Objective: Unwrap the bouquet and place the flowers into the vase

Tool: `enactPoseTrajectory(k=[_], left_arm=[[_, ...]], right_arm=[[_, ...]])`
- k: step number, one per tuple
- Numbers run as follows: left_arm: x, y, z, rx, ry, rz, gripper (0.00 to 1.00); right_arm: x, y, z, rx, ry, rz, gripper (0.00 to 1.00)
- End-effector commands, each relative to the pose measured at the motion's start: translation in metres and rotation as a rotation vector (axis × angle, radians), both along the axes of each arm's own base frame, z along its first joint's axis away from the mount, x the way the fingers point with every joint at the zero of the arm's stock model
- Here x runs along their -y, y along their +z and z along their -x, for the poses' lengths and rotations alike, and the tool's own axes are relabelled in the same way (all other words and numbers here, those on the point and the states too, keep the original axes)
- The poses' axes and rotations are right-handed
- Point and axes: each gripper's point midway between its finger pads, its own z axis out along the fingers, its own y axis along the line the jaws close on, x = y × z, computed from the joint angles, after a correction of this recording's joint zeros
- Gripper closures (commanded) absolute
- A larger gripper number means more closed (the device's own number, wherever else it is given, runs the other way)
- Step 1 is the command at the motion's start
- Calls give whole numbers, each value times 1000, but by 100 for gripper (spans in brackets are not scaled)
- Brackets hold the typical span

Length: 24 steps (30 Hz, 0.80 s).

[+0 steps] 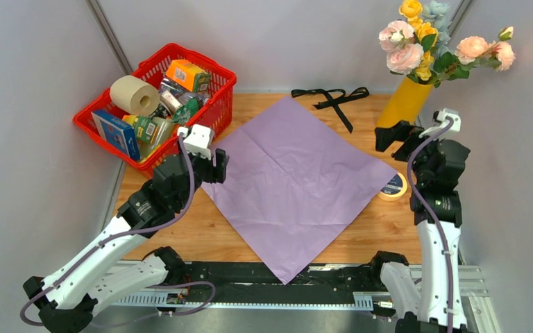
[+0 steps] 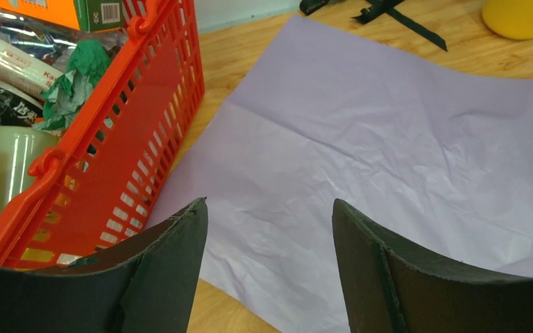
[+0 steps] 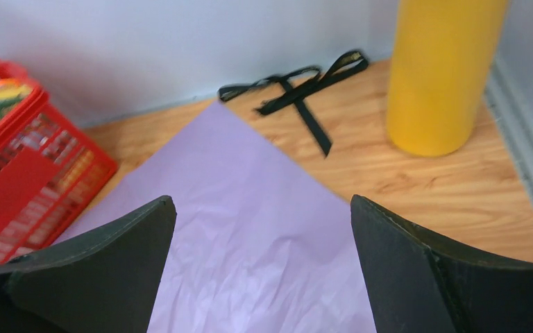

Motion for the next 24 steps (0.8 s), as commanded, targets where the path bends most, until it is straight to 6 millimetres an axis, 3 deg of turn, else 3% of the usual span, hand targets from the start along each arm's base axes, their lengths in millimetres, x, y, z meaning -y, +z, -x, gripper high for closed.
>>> enactPoseTrajectory(k=[1, 6, 12, 17, 24], left_arm=[[6, 16, 2, 64, -40, 41, 26], [6, 16, 1, 69, -41, 38, 25], [7, 21, 7, 106, -73, 61, 24], [7, 29, 12, 141, -98, 90, 24], [6, 34, 16, 159, -109, 112, 24]], right_arm=[[-48, -31, 24, -68, 187, -86, 0], [-107, -56, 49, -139, 413, -144, 0], [-140, -66, 67, -148, 538, -142, 0], [-147, -55, 92, -83, 622, -134, 0], [-138, -22, 109, 54, 589, -115, 0]])
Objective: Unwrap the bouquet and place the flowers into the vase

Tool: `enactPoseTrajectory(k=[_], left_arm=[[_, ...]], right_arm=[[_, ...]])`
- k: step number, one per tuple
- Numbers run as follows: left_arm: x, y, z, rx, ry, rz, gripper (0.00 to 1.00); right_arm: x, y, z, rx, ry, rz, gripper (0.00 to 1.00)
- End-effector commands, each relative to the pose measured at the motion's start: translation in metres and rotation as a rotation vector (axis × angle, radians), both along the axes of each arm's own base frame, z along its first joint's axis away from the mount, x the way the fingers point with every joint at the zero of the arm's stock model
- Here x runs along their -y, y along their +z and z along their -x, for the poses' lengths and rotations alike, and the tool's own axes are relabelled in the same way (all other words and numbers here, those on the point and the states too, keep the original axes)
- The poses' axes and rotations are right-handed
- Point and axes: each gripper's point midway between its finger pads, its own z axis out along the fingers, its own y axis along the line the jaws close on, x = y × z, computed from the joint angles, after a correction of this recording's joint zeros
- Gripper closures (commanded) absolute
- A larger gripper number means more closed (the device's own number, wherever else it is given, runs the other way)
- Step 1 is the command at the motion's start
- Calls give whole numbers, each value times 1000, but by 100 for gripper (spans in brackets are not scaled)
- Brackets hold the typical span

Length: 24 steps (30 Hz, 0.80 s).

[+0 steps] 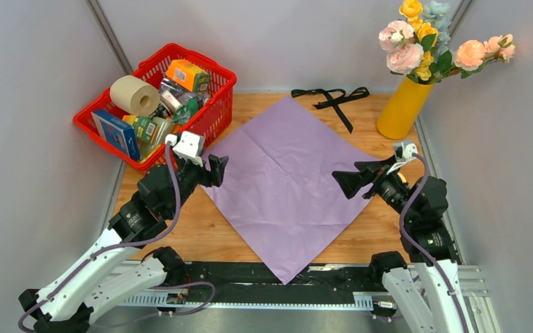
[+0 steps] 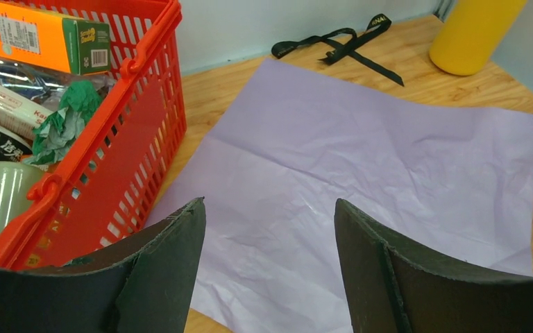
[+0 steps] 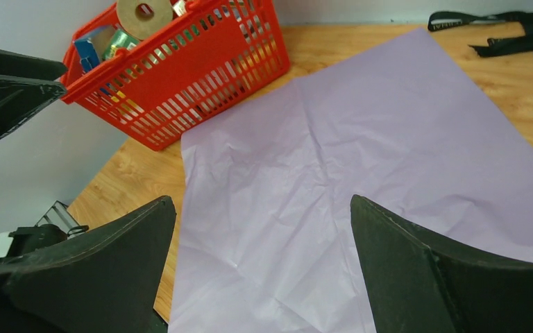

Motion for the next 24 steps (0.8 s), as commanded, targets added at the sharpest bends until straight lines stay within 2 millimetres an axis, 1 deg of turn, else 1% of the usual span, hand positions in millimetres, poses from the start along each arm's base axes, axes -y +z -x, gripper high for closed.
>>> enactPoseTrajectory(k=[1, 4, 8, 15, 24], left_arm=[[4, 13, 2, 50, -29, 31, 24], [5, 14, 3, 52, -35, 35, 24], [4, 16, 4, 56, -33, 39, 24], [3, 18, 5, 63, -35, 48, 24], [4, 17, 5, 58, -38, 51, 23]], right_arm=[[1, 25, 10, 76, -4, -32, 0], [1, 30, 12, 83, -3, -41, 0], [2, 28, 9, 76, -17, -42, 0], [5, 33, 7, 81, -37, -47, 0], [8, 27, 2, 65, -60, -50, 0]])
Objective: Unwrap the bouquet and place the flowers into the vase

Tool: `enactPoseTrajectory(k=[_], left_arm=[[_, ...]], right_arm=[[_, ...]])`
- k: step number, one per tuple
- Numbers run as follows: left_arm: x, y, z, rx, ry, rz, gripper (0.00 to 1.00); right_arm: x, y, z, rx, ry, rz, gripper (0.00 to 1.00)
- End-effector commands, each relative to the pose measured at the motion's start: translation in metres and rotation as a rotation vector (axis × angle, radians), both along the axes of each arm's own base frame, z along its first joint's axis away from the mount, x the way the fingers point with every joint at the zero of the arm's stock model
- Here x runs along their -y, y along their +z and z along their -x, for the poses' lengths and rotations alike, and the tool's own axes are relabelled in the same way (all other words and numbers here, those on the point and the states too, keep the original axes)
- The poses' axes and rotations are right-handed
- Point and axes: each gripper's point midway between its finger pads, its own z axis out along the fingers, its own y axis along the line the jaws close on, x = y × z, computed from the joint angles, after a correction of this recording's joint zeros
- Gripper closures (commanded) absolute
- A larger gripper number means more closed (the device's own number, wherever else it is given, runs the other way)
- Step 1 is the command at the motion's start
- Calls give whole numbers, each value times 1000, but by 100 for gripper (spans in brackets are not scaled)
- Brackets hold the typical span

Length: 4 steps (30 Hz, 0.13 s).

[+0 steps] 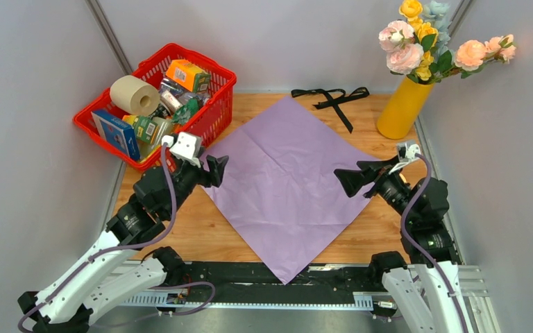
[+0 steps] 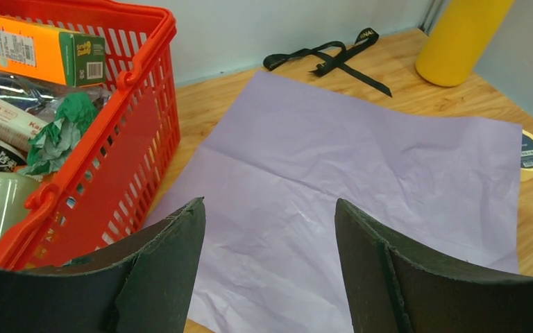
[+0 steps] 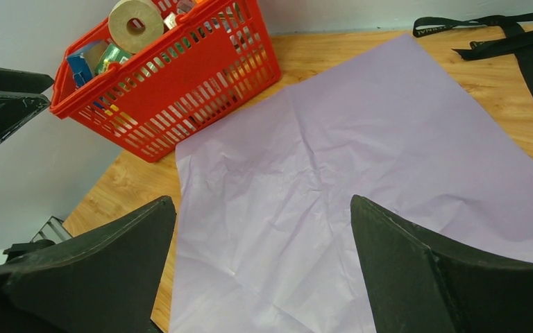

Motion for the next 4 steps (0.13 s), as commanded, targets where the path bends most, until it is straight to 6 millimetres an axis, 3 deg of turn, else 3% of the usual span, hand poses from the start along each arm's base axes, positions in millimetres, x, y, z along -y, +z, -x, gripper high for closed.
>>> enactPoseTrajectory(k=[1, 4], left_arm=[[3, 9, 1, 30, -17, 24, 23], [3, 8, 1, 29, -17, 23, 23]], right_arm=[[2, 18, -1, 31, -21, -32, 0], [1, 15, -3, 18, -16, -34, 0]])
